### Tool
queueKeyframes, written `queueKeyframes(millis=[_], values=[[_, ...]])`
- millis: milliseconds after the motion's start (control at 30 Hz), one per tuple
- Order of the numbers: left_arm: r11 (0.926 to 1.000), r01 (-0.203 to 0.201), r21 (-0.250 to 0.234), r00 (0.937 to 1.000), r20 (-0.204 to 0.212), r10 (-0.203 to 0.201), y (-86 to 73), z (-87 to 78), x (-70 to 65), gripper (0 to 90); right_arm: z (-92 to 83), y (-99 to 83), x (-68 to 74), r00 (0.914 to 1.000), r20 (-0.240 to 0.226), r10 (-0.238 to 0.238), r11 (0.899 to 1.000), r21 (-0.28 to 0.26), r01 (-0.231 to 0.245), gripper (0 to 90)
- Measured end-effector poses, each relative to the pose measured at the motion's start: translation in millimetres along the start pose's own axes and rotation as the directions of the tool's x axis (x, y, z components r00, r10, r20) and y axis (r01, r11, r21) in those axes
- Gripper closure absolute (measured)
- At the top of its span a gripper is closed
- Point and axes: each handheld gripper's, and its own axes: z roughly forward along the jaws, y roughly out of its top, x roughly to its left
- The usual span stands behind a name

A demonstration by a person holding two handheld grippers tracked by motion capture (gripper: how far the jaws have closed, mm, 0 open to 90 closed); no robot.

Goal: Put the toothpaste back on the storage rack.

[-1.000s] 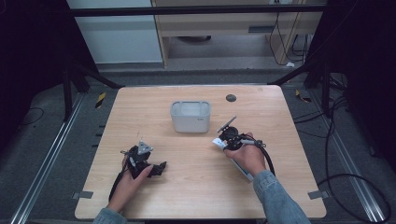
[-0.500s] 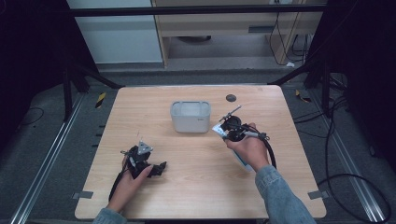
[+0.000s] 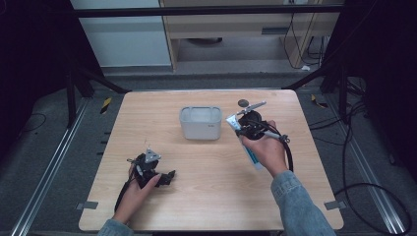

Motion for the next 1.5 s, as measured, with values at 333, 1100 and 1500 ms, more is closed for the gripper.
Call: queueKeyframes(millis=[333, 1100, 1500], values=[[1.0, 0.002, -0.002, 1.0, 0.0, -0.002, 0.0, 0.1, -0.1, 0.0, -9.7, 10.3, 1.0, 0.9998, 0.008, 0.017, 0.996, -0.083, -0.016, 80.0], [1.0, 0.003, -0.005, 1.0, -0.001, -0.003, -0.1, 0.3, -0.2, 0.0, -13.9, 43.2, 15.3, 0.9982, -0.013, 0.058, 0.965, -0.256, -0.059, 80.0], [1.0, 0.0, -0.002, 1.0, -0.001, 0.0, 0.0, 0.1, 0.0, 0.0, -26.1, 73.4, 30.0, 0.9994, 0.011, 0.031, 0.946, -0.322, -0.026, 79.9]])
